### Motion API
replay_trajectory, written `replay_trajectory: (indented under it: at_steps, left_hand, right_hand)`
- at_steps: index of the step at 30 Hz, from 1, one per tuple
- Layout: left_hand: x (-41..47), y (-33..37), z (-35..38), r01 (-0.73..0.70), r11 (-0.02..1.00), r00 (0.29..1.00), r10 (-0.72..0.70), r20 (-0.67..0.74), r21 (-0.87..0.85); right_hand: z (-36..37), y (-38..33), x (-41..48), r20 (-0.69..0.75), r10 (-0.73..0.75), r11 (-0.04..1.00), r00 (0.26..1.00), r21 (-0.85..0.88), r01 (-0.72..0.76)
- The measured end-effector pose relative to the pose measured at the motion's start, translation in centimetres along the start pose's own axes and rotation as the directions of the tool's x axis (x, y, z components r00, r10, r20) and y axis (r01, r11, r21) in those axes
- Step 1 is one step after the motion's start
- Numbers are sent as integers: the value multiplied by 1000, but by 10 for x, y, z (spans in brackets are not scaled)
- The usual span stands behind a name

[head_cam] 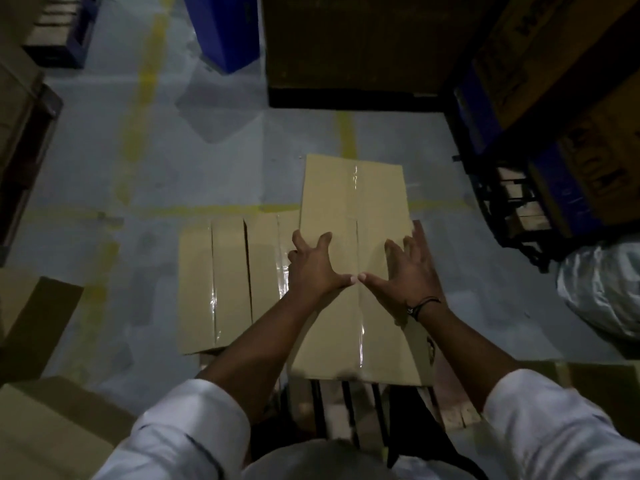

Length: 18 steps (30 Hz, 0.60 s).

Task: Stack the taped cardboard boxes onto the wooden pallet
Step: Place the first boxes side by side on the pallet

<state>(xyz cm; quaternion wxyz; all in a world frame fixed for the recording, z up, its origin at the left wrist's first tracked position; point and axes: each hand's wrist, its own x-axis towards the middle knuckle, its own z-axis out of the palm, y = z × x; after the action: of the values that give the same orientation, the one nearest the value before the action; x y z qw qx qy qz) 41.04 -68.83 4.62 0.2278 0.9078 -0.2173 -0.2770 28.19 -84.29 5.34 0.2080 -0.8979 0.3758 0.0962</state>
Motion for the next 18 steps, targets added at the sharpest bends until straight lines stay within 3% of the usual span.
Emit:
replay_trajectory:
  at_steps: [11,18]
  left_hand:
    - [110,55,172,215,974,976,-217,-12,-75]
    - [185,18,269,180,975,983,-182,-1,-133]
  right_hand:
    - [78,157,154,165,-67,992,984,116,48]
    - [174,226,239,136,-143,990,980,25,141]
